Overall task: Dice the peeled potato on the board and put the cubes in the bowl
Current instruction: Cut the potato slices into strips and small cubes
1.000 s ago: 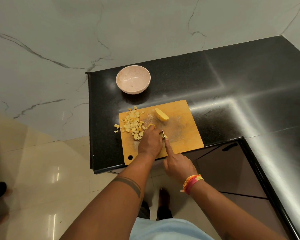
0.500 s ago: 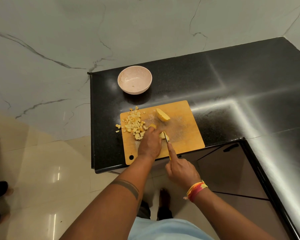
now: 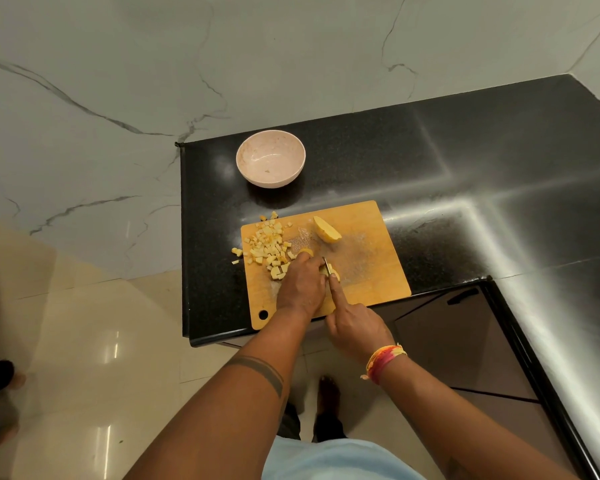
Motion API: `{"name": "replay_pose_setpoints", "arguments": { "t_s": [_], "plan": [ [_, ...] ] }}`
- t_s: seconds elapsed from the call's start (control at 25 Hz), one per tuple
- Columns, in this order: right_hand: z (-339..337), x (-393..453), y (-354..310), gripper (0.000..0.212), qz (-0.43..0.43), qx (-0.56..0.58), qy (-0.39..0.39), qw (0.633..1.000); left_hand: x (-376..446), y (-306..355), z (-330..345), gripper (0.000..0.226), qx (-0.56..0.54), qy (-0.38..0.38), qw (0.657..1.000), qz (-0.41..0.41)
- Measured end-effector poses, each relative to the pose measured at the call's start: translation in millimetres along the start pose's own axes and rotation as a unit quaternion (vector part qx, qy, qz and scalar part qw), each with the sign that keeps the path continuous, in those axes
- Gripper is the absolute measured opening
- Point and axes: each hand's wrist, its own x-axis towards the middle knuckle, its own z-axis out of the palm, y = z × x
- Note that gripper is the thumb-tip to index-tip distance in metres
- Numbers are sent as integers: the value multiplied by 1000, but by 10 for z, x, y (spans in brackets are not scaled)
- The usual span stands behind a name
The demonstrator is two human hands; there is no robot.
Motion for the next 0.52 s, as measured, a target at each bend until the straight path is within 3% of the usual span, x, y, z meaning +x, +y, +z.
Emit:
{"name": "replay_pose_setpoints", "arguments": {
  "t_s": [0.52],
  "plan": [
    [72, -376, 83, 82, -7, 11, 16, 1000, -32, -45, -30, 32, -16, -13, 1000, -12]
  ]
}}
